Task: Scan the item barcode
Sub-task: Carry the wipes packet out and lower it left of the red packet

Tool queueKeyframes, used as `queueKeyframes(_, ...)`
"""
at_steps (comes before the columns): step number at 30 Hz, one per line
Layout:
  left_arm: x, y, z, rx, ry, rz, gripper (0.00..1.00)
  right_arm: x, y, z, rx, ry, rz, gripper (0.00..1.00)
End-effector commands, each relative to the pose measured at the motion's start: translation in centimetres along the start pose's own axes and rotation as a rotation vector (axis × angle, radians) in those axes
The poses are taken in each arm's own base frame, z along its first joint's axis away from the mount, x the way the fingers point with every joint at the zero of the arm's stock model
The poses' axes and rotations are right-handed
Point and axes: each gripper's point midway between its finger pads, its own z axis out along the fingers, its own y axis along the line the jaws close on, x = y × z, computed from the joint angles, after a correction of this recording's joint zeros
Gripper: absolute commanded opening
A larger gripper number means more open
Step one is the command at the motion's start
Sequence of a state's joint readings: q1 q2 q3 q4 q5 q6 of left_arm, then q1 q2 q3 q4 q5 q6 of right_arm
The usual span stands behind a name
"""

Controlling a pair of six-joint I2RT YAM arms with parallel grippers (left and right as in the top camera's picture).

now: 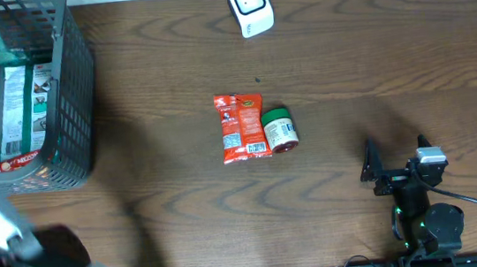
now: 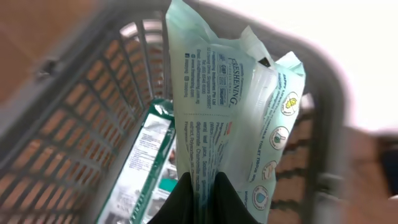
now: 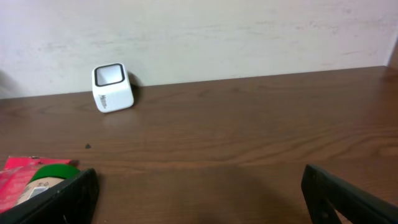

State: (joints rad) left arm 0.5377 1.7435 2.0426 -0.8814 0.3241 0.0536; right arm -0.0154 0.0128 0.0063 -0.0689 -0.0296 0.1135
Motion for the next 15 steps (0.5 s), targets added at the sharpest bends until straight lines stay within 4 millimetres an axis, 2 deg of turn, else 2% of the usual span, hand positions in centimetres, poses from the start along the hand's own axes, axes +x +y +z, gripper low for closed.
queueKeyframes(1,-1.0,-3.1,-5.2,0.024,-0.061,-0.111,0.07,0.1,0.0,0.0,-0.002,0.003,-0.006,0.99)
queueKeyframes(2,-0.1,-4.8,-6.4,0.048,-0.036,-0.115,0.07,0.1,0.0,0.0,-0.002,0.003,-0.006,0.99)
queueKeyframes(4,1.8,-7.2,-7.6,0.084,0.027,-0.112,0.07,0.1,0.0,0.0,-0.002,0.003,-0.006,0.99)
queueKeyframes(7,5.7,-11.0,-8.6,0.144,0.168,-0.072,0.07,0.1,0.0,0.0,-0.002,0.003,-0.006,0.99)
queueKeyframes(12,12.2,-16.9,-8.8,0.242,0.392,0.035,0.07,0.1,0.0,0.0,-0.002,0.003,-0.006,0.99)
queueKeyframes(15,16.2,-21.1,-8.4,0.306,0.496,0.093,0.07,0.1,0.0,0.0,-0.002,0.003,-0.006,0.99)
